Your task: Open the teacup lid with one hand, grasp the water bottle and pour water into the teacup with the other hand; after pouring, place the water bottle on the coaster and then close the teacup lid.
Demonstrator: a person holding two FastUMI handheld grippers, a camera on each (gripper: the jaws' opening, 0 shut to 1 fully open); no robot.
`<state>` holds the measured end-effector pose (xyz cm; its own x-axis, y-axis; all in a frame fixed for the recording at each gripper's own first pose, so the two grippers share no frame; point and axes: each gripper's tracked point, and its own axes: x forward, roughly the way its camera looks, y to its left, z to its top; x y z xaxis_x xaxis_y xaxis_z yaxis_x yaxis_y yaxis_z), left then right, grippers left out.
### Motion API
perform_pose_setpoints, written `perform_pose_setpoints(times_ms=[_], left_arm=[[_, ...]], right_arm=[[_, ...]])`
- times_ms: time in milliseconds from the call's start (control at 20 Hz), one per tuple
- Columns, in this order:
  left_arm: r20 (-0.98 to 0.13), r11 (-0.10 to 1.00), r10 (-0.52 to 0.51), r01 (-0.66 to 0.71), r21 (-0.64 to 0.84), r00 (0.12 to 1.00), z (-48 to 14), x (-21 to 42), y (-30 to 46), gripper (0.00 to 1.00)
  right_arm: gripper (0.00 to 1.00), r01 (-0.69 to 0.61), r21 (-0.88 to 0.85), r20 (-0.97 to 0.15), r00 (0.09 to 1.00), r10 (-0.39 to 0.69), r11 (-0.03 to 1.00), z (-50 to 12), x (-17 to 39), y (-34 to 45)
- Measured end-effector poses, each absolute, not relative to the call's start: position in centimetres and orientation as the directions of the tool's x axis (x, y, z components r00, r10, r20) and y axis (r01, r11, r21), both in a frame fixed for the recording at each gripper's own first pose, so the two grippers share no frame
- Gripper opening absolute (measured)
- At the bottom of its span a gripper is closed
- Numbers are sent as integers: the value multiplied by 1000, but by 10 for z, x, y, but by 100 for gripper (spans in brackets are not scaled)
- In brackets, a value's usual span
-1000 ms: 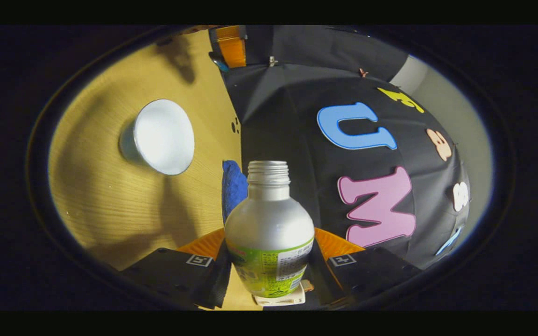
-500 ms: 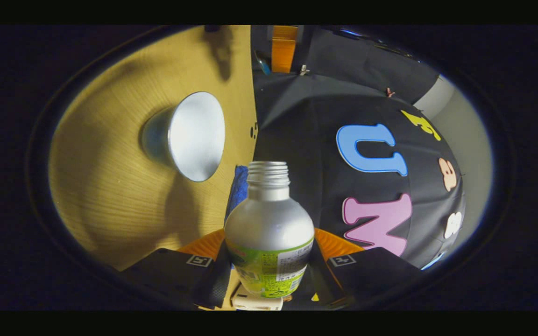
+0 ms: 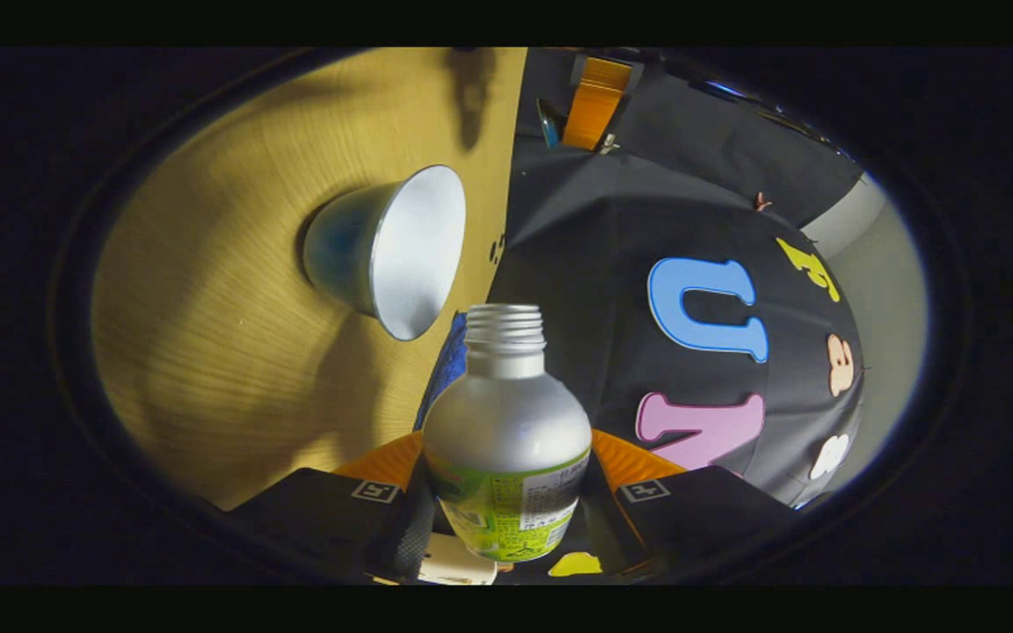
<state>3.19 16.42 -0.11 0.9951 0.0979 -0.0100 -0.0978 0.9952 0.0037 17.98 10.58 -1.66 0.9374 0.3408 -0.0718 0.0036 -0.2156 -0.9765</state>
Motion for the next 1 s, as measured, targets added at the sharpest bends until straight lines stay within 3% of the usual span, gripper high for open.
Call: perform_pose_setpoints(times_ms=[50, 1000], left_arm=[[-10, 995, 96, -96, 4, 995, -2, 32, 164, 31], [-10, 996, 85, -85, 4, 996, -1, 31, 163, 31]], right_arm=[[75, 5, -975, -73, 937, 342, -222, -17, 181, 107], [76, 119, -924, -39, 915, 401, -363, 2, 179, 125]])
